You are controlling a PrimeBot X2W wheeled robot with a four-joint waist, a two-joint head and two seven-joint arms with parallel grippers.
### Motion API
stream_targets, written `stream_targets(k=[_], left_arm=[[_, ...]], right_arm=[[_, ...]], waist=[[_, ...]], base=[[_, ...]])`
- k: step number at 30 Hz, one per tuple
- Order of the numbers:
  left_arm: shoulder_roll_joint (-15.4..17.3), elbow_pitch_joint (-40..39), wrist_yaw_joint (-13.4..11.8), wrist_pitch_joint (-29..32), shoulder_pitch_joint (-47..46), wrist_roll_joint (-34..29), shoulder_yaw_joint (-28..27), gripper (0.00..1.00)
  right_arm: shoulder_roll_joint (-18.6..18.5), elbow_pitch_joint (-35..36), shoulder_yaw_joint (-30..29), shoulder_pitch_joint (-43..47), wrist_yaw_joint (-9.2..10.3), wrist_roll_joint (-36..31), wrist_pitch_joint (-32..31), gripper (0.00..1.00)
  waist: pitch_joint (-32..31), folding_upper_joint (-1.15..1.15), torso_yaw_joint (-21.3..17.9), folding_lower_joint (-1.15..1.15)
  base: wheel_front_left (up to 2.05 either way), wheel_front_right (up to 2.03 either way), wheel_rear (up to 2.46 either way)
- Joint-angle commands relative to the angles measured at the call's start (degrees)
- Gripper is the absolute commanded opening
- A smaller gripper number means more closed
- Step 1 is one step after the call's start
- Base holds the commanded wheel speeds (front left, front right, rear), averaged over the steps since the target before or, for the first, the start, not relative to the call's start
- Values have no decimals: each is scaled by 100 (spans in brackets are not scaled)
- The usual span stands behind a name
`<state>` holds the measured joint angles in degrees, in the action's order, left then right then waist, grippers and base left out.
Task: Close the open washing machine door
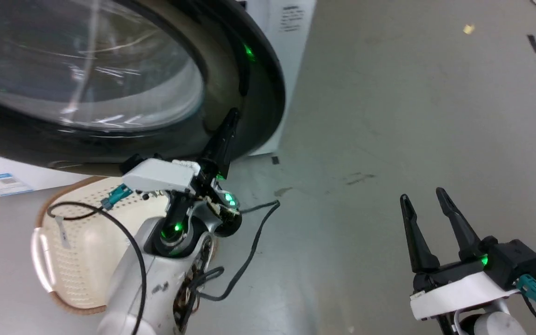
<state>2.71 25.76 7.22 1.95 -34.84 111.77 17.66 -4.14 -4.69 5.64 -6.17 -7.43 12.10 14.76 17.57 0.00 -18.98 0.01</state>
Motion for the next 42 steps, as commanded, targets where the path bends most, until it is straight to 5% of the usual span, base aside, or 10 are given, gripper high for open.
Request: stream_targets(k=[1,5,6,8,19,30,38,39,40,42], left_arm=[[17,-135,24,0,206,-104,-9,0],[64,-586,25,58,713,-699,88,0],[112,-713,25,50,858,-912,145,13],[251,-950,25,-110,1136,-1431,263,100],[1346,-1295,-2,-1677,2166,-4917,643,100],[807,-2182,-656,-1694,3315,-9628,-716,100],[485,-2333,-843,-1694,3647,-10446,-846,100],[453,-2330,-838,-1694,3644,-10463,-866,100],[428,-2333,-820,-1694,3636,-10480,-878,100],[405,-2336,-778,-1694,3600,-10541,-892,100]], right_arm=[[5,54,-22,-44,-6,-32,24,100],[-67,153,-79,64,-6,-67,24,100],[-92,173,-104,101,-6,-73,24,100],[-144,209,-141,186,-6,-88,24,100],[-269,374,-126,642,-6,-171,24,100],[-217,379,45,825,-6,-216,24,100],[-152,324,91,838,-6,-245,24,100],[-168,331,104,829,-6,-262,24,39],[-182,348,113,816,-6,-279,24,0],[-203,367,136,760,-6,-262,24,0]], waist=[[-141,0,184,-1],[-378,0,499,-1],[-450,0,595,-1],[-597,0,784,-1],[-1244,0,1592,-1],[-1364,0,1896,-1],[-1333,0,2026,-1],[-1318,0,2055,-1],[-1294,0,2085,-1],[-1209,0,2147,-1]], base=[[0,0,0],[0,0,0],[0,0,0],[0,0,0],[0,0,0],[0,0,0],[0,0,0],[0,0,0],[0,0,0],[0,0,0]])
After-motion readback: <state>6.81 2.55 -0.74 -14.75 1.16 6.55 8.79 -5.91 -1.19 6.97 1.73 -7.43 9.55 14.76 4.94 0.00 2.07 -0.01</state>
